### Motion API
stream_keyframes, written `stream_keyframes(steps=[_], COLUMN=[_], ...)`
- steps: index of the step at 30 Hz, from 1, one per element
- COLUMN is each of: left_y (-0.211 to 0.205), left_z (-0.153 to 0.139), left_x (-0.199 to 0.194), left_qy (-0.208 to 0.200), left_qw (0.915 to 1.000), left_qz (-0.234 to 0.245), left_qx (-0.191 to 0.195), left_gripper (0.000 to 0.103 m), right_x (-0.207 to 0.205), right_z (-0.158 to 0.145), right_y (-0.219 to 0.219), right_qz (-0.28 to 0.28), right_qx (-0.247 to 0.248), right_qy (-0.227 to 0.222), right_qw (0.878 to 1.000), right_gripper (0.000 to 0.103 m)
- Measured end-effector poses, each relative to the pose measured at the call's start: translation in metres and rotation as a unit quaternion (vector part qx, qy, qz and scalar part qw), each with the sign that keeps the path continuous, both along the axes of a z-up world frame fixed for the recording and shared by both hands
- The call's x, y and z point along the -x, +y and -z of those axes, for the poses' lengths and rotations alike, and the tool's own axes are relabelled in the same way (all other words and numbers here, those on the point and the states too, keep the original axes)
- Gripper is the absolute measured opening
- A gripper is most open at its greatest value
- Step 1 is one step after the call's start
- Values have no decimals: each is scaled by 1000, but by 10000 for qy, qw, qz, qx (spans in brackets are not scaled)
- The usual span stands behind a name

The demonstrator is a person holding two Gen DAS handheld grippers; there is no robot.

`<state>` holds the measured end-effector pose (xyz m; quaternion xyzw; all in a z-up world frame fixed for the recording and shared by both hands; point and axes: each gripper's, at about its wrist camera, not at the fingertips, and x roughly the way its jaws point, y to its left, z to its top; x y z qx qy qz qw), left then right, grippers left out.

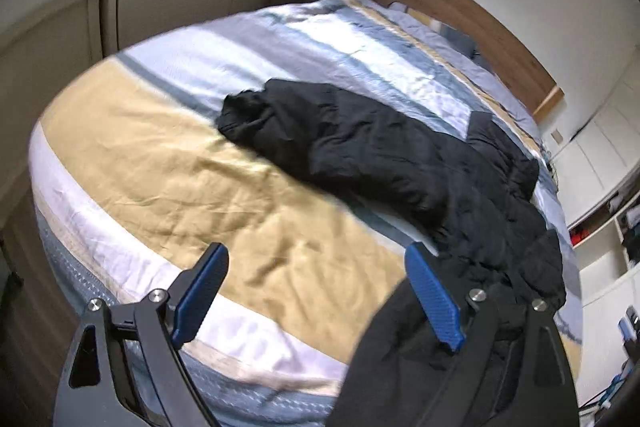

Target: Fold large clothes

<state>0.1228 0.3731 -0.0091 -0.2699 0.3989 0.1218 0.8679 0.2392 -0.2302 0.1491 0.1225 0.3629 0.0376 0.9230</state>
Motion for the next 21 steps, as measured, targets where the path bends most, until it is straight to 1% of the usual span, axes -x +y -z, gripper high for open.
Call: stream_keyframes(steps=[3, 5, 8, 10, 15, 19, 21], left_y=[29, 44, 66, 76, 91, 99, 104], left_z=[20, 31, 51, 63, 95, 116, 122], left_x=[-13, -23, -43, -56, -92, -112, -123], left_qy=[13, 17, 6, -38, -147, -154, -257], left_qw=[9990, 9977, 9942, 9904, 9767, 9671, 9625], left_qz=[-76, -127, -231, -302, -527, -763, -856], left_qx=[449, 666, 1053, 1348, 2074, 2421, 2561], left_gripper=[90, 90, 90, 88, 88, 88, 88], right_x=[-5, -9, -17, -22, -31, -36, -37], right_z=[3, 7, 13, 17, 22, 22, 23], right_y=[-6, -9, -15, -17, -11, -8, -10], right_qz=[213, 344, 552, 648, 684, 702, 752], right_qx=[60, 96, 119, 165, 312, 419, 468], right_qy=[79, 161, 302, 372, 508, 565, 595], right_qw=[9997, 9992, 9979, 9971, 9959, 9950, 9943], right_gripper=[80, 80, 80, 80, 80, 80, 80])
